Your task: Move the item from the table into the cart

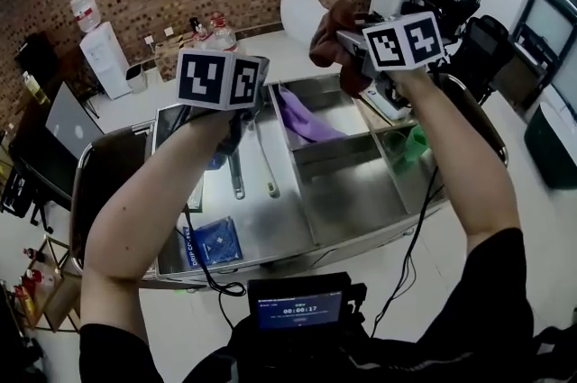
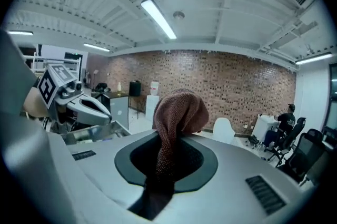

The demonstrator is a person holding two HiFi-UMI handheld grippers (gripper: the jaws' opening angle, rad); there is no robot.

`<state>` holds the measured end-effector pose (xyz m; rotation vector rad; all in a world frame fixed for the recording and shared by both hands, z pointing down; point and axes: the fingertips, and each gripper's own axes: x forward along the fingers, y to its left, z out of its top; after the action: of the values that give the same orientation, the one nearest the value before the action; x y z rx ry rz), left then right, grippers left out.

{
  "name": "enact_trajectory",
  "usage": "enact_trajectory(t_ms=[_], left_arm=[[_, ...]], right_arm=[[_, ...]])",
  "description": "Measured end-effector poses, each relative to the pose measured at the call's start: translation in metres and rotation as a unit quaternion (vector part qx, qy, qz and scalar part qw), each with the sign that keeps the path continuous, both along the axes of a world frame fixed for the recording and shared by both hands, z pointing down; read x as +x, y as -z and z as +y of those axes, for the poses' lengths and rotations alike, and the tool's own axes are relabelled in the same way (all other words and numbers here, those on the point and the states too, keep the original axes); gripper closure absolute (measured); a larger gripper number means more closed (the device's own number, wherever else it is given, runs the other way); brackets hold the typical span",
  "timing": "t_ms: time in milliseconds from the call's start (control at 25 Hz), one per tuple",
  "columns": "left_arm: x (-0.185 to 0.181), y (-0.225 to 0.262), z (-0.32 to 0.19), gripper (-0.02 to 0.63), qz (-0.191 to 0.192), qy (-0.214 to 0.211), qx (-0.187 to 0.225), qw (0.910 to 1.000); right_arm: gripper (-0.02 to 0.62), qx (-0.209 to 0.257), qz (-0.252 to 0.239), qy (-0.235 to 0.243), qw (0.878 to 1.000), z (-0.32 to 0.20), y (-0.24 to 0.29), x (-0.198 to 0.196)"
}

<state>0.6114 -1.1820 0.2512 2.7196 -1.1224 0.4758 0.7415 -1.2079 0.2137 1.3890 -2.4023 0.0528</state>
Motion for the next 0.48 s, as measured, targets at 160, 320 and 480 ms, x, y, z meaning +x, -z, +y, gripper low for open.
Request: enact_trajectory(t_ms=[160,320,480], left_arm=[[0.004,-0.036,-0.04,0.603,-0.003,0.011,-0.05,0.9987],[-0.001,-0.079,-0.07,0.603,-0.017,0.022,-0.094,0.9951],[-0.004,-0.11,-0.092,0.603,-0.043,0.02,-0.109,0.9929]], right_arm=[[0.566,-0.061,0.041,-0.008,0.997,-0.041,-0.054,0.001],[0.565,-0.12,0.074,-0.029,0.99,-0.078,-0.116,0.008],[0.566,-0.183,0.079,-0.026,0.98,-0.103,-0.162,0.004]])
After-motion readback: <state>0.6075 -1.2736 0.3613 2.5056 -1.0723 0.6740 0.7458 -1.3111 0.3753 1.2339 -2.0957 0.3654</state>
